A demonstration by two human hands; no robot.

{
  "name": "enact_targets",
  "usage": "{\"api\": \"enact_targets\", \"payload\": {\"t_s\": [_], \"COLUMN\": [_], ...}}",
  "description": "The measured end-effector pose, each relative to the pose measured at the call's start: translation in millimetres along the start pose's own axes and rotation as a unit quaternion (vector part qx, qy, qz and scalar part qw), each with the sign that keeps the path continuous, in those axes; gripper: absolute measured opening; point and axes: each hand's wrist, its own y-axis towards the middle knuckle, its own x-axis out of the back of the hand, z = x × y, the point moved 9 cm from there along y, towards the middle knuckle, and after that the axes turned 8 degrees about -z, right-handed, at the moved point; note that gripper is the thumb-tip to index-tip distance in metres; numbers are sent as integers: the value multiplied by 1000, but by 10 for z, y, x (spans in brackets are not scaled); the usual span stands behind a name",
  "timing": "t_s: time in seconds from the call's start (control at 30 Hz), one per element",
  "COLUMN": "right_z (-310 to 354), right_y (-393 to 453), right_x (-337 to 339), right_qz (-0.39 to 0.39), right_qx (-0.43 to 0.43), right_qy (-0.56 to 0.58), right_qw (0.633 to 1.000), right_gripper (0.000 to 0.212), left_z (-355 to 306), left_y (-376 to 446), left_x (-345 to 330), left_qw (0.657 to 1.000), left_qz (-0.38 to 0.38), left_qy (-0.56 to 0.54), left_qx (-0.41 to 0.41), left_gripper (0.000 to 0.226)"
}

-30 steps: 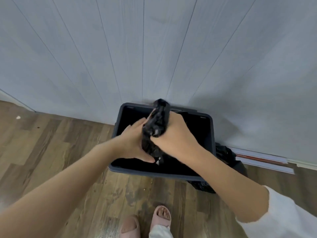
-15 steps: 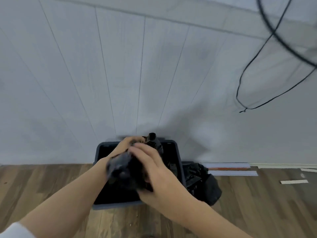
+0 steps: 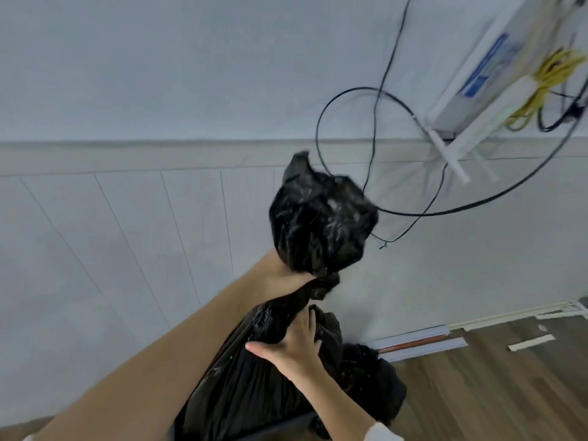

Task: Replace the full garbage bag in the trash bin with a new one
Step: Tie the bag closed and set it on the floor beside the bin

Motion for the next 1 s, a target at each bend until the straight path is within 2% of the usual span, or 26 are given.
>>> {"api": "enact_targets", "payload": {"t_s": [0.07, 0.13, 0.23, 0.3, 0.37, 0.43, 0.5, 0.57, 0.7, 0.83, 1.0], "right_z": [197, 288, 179, -1, -171, -336, -529, -789, -1499, -2320, -3489], "right_y": [-14, -53, -183, -282, -371, -478, -607, -789, -1174, -1407, -1477], "right_x": [243, 613, 1275, 1714, 2183, 2731, 3306, 3880, 4965, 5855, 6751], "right_qz": [-58, -99, -132, -132, -128, -133, -150, -181, -278, -364, -430], "right_qx": [13, 19, 18, 12, 17, 24, 41, 59, 52, -8, -200], "right_qy": [86, 176, 217, 215, 220, 235, 244, 244, 232, 175, 54], "right_qw": [995, 979, 967, 968, 967, 963, 957, 951, 931, 915, 878], "right_gripper": [120, 105, 84, 82, 88, 96, 93, 84, 83, 92, 107], "left_z": [-407, -887, -1567, -1963, -2420, -2948, -3495, -3972, -4745, -5296, -5816], "left_y": [58, 95, 104, 109, 153, 211, 255, 293, 316, 472, 818], "left_x": [-8, -35, -321, -609, -819, -1025, -1261, -1649, -2626, -3615, -4777], "left_qw": [998, 996, 984, 975, 971, 968, 963, 957, 941, 931, 924], "left_qz": [10, 28, 100, 130, 118, 108, 111, 139, 217, 276, 320], "left_qy": [15, 38, 59, 80, 76, 26, -26, -43, -94, -124, -93], "left_qx": [-53, -80, -137, -164, -192, -226, -245, -250, -243, -206, -186], "left_gripper": [6, 17, 21, 14, 14, 15, 18, 27, 31, 19, 13]}}
